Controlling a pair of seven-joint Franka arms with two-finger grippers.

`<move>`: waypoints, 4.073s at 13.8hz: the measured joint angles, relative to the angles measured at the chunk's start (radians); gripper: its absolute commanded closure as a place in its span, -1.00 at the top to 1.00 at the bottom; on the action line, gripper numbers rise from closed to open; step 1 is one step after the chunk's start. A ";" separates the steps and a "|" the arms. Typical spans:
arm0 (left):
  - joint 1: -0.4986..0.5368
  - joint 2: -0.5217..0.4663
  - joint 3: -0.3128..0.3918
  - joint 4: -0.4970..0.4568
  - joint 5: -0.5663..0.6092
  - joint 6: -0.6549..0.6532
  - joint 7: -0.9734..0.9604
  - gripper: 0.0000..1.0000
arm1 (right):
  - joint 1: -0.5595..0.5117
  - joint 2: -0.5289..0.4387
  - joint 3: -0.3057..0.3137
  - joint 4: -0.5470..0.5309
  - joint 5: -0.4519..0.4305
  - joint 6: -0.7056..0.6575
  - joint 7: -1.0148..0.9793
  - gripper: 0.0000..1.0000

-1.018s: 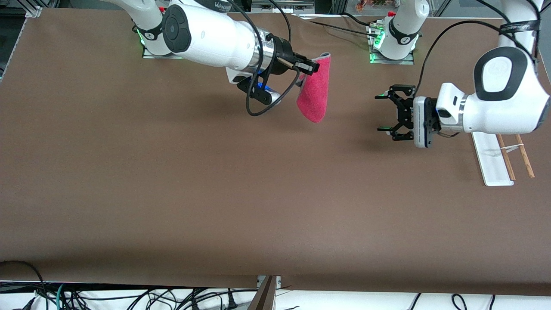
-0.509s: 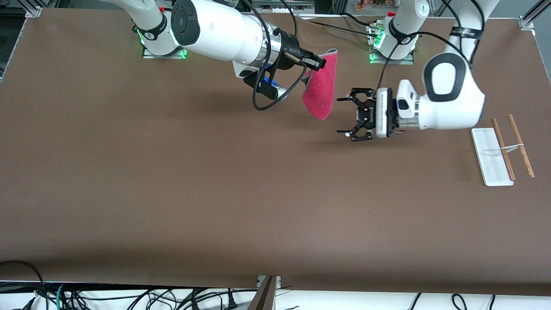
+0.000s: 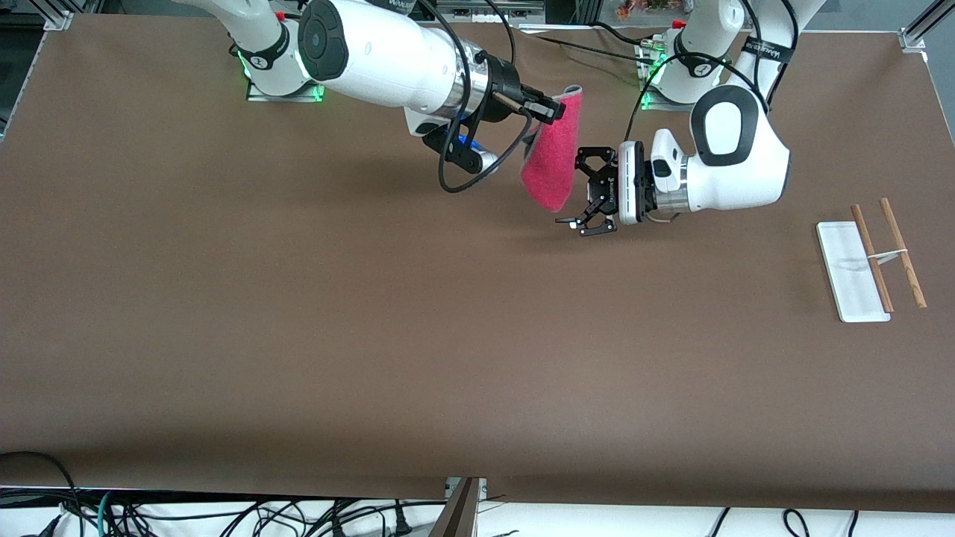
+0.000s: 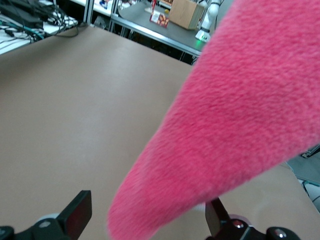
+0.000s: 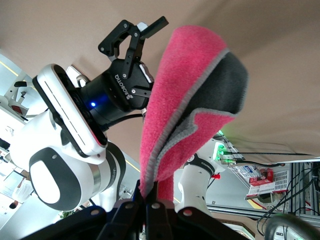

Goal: Pass towel and hang on rack
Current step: 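Grasp the hanging towel with the left gripper below the right gripper, then open the right gripper and withdraw while the left gripper carries towel, then lower the towel over the wooden dowels with the left gripper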

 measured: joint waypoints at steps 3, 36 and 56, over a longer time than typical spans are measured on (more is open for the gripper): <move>0.000 -0.005 -0.018 -0.017 -0.083 0.005 0.089 -1.00 | 0.000 0.002 0.000 0.000 0.000 0.001 0.000 -1.00; 0.512 0.205 0.093 0.596 1.406 -0.475 -0.368 -1.00 | -0.363 -0.206 -0.092 -0.100 -0.496 -0.506 -0.819 1.00; 0.767 0.414 0.165 0.646 1.573 -0.225 -0.307 1.00 | -0.436 -0.319 -0.159 -0.275 -0.724 -0.455 -1.139 1.00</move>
